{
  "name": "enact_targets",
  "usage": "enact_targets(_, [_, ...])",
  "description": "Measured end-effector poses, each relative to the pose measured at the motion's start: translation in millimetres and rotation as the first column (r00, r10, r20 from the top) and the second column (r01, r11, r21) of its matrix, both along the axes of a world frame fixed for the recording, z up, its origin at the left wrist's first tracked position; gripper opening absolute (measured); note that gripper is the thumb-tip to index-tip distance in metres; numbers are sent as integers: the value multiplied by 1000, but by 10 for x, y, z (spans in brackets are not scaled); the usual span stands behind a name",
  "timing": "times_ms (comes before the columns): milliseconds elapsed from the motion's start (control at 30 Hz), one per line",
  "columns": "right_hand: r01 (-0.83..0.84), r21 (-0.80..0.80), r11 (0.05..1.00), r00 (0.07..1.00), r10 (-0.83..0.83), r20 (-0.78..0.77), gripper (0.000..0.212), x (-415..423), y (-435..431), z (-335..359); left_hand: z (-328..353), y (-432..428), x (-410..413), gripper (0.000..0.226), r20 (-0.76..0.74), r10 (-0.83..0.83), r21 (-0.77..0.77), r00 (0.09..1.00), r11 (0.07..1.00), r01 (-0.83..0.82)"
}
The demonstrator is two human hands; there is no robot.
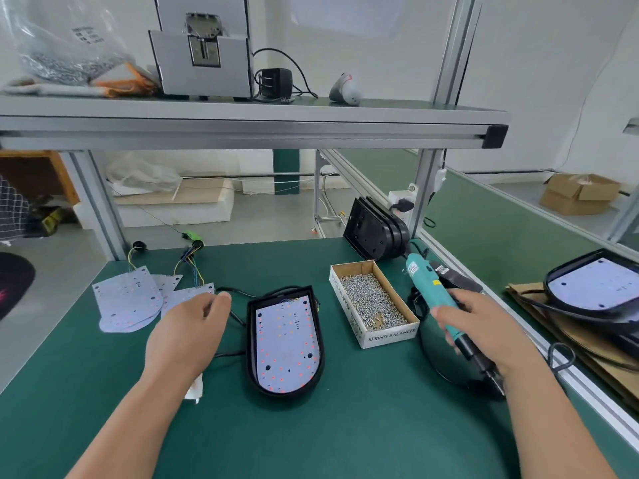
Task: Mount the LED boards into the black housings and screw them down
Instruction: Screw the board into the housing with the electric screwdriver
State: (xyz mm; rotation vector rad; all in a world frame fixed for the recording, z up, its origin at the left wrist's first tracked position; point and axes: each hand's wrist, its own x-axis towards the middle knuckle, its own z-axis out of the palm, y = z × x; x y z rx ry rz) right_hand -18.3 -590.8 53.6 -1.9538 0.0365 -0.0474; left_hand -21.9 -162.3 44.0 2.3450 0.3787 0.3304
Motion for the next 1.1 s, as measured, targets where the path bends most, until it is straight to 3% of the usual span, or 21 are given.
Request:
enact_targets(133, [-32, 277, 960, 999, 21, 43, 32, -14, 56, -5, 38, -16, -31, 42, 44, 15, 12, 999, 1000, -16])
enact_targets(267, [-44, 515, 856, 998, 19, 53, 25, 12, 187, -24, 69, -123, -71, 22, 254, -40, 88, 966, 996, 18])
enact_targets(367, [-71, 618, 783, 997, 47, 54, 27, 34, 288, -33, 116, -346, -111, 14, 411, -212, 176, 887, 973, 151])
enact_targets(533, [-59, 707, 705, 998, 39, 44, 29, 57, 417, -56, 149, -843, -214, 17, 395, -512, 411, 763, 841, 351])
enact_targets(733, [-1, 769, 640, 1000, -23, 20, 29, 88, 439, -79, 167, -1447, -143, 26, 74, -685, 527, 725, 644, 554])
enact_targets(933, [16, 775, 631, 994, -93, 55, 26, 99, 403, -99, 360, -2088, 184, 11, -171, -584, 624, 793, 558, 546])
enact_targets(1100, [51, 807, 588, 992, -121, 25, 16, 153, 318, -170, 323, -2258, 418, 32, -326, -522, 663, 788, 468, 584])
